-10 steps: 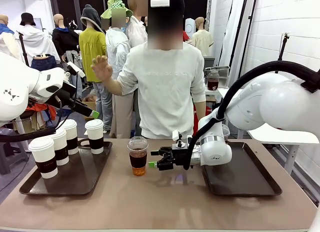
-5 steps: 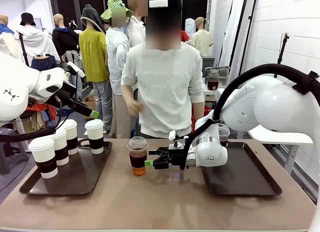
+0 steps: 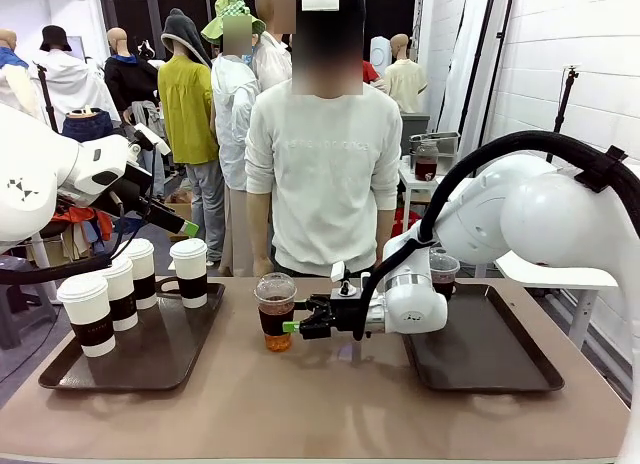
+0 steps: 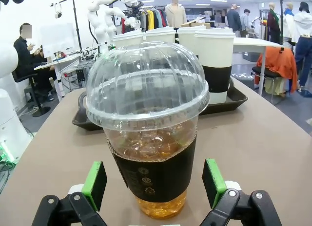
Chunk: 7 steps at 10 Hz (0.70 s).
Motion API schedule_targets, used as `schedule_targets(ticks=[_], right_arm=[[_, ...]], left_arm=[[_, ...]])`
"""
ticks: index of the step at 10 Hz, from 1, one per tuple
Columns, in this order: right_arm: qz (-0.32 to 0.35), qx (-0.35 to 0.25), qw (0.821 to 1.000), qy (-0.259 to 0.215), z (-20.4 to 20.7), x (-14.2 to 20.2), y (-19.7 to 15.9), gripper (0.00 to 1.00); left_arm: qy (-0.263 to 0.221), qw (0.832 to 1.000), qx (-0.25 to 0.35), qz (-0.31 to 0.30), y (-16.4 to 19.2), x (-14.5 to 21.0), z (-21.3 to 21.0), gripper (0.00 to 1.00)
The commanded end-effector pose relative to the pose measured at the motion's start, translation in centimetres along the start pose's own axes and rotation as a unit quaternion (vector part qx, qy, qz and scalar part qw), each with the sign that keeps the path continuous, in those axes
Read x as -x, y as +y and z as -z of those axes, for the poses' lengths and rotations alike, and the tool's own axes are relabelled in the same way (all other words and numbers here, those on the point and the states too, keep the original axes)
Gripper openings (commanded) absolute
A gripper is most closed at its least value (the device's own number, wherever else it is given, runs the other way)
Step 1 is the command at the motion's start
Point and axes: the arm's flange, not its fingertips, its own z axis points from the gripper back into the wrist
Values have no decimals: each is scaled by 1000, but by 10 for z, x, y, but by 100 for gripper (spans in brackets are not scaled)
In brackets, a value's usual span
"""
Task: Distribute the coffee onto the tray.
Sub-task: Pick up another iced Americano from the middle of the table and place it on the right Handle tray.
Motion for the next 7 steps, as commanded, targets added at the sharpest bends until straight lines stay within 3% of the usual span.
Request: schedule_targets(ticks=[1, 7], right_arm=[[7, 17, 1000, -2, 16, 3, -9, 100], [18, 14, 1000, -4, 42, 2, -17, 100]], left_arm=[[2, 1000, 4, -1, 0, 1, -1, 100], [2, 1000, 4, -1, 0, 1, -1, 100]])
